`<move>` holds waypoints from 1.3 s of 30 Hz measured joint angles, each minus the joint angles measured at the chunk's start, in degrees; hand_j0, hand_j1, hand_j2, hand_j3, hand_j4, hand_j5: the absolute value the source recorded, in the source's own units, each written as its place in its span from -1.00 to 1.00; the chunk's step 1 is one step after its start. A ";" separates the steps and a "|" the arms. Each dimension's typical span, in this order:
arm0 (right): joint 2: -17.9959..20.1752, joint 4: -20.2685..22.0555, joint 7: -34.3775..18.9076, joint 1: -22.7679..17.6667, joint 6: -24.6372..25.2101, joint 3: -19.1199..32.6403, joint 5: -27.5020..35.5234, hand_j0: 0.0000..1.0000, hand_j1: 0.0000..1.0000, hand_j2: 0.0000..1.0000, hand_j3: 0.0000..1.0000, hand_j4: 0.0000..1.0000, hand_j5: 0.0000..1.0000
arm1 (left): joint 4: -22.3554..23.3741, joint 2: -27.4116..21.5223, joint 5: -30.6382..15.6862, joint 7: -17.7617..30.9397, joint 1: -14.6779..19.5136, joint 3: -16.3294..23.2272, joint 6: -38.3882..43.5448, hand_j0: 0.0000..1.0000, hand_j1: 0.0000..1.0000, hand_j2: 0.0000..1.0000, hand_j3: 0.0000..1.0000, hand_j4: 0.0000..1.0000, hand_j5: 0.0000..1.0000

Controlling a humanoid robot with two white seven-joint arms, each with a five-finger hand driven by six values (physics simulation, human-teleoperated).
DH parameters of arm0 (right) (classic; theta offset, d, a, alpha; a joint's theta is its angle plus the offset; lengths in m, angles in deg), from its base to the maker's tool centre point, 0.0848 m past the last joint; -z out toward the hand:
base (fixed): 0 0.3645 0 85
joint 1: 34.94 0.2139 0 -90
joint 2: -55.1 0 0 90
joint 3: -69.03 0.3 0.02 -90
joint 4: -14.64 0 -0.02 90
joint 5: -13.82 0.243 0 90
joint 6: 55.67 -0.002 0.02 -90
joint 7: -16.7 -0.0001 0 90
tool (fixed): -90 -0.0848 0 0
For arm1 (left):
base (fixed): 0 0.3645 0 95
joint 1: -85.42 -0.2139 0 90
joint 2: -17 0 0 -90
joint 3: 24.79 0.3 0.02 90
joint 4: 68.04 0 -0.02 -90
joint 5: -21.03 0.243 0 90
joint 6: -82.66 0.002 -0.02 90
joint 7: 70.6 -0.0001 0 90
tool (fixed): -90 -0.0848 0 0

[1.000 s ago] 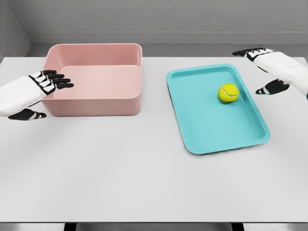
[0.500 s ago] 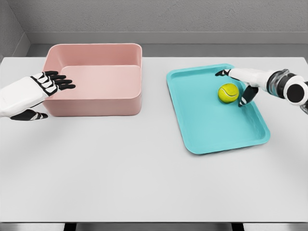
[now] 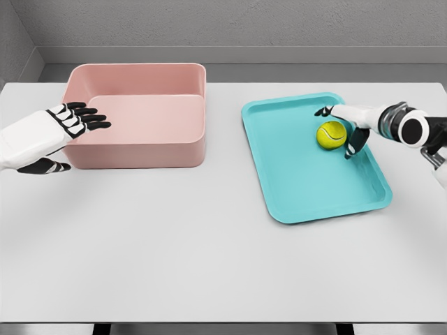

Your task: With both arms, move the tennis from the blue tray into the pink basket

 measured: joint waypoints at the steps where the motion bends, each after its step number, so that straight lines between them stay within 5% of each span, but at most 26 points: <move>1: -0.01 -0.06 0.00 0.00 0.09 -0.08 0.00 1.00 1.00 1.00 1.00 1.00 1.00 | 0.05 0.00 0.03 0.00 0.00 0.00 0.00 1.00 1.00 1.00 1.00 1.00 1.00; 17: -2.35 -3.99 0.02 1.76 0.30 -2.85 0.01 1.00 1.00 1.00 1.00 1.00 1.00 | 0.27 0.28 0.95 0.00 0.44 0.00 0.00 1.00 1.00 1.00 1.00 1.00 1.00; 18: -2.37 -4.05 0.01 1.76 0.30 -2.95 0.01 0.94 0.94 0.94 0.94 0.94 0.94 | 0.27 0.31 0.96 0.00 0.44 0.00 0.00 1.00 1.00 1.00 1.00 1.00 1.00; 20: -2.39 -4.10 -0.02 1.76 0.30 -3.16 0.01 0.35 0.35 0.35 0.35 0.35 0.35 | 0.25 0.34 0.97 0.00 0.44 0.00 0.00 1.00 1.00 1.00 1.00 1.00 1.00; 21: -2.40 -4.07 -0.04 1.93 0.30 -3.22 0.01 0.29 0.29 0.29 0.29 0.29 0.29 | 0.25 0.34 0.96 0.00 0.44 0.00 0.00 1.00 1.00 1.00 1.00 1.00 1.00; 39: -2.44 -3.33 -2.57 3.87 0.12 -2.96 -0.17 0.11 0.11 0.11 0.11 0.11 0.11 | 0.26 0.34 0.98 0.00 0.44 0.00 0.00 1.00 1.00 1.00 1.00 1.00 1.00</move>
